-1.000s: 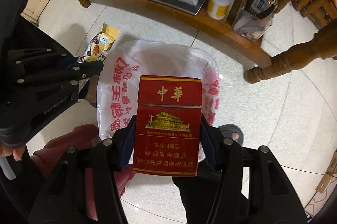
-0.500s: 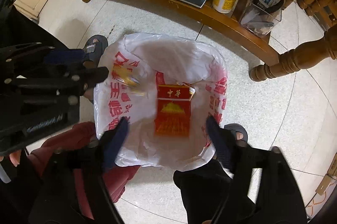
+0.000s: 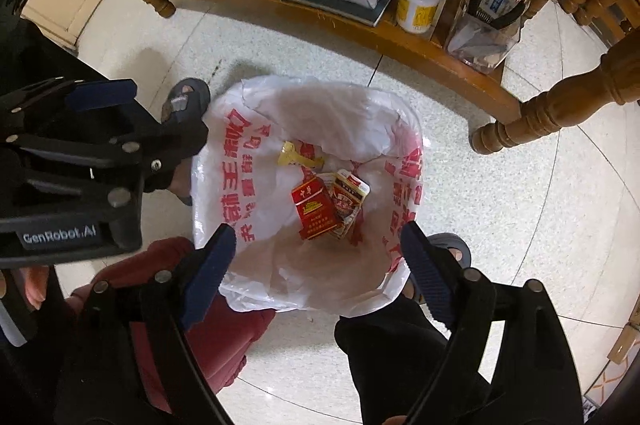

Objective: Collect trash
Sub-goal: 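Raise both tools back over the table toward the remaining items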

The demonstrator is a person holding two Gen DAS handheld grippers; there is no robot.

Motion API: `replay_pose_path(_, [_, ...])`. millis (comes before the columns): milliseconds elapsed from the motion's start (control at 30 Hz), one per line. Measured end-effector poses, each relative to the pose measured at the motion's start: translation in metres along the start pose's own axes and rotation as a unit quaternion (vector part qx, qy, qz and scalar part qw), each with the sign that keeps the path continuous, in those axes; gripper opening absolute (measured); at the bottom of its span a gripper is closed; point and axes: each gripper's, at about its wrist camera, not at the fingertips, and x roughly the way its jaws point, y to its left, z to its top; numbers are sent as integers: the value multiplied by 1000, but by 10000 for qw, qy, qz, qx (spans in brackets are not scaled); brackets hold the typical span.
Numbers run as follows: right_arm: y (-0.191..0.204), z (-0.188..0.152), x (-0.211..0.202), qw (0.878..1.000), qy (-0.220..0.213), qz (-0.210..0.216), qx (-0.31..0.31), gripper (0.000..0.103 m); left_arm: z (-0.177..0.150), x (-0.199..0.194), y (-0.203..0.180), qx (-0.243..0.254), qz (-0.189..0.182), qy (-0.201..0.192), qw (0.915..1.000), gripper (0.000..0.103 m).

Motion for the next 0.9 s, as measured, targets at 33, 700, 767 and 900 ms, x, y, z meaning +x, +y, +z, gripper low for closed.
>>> replay_pose_path(33, [1,0,-7,10000,-53,-2,18,82,1,-4,1,-3,9,-38,10000,93])
replay_pose_path(700, [-3,1,-144,9942,-1031,-39,319,85,35,-133,6,95,-198,-1335,9908,95])
replay_pose_path(767, [-3,4,-157,9927,-1165,-90,314,86,40,-145,8,96,-157,-1464,9891,95])
replay_pose_path(900, [-1,11,-184,9907,-1326,-177,245,86,55,-172,14,9,-155,-1689,9855,95])
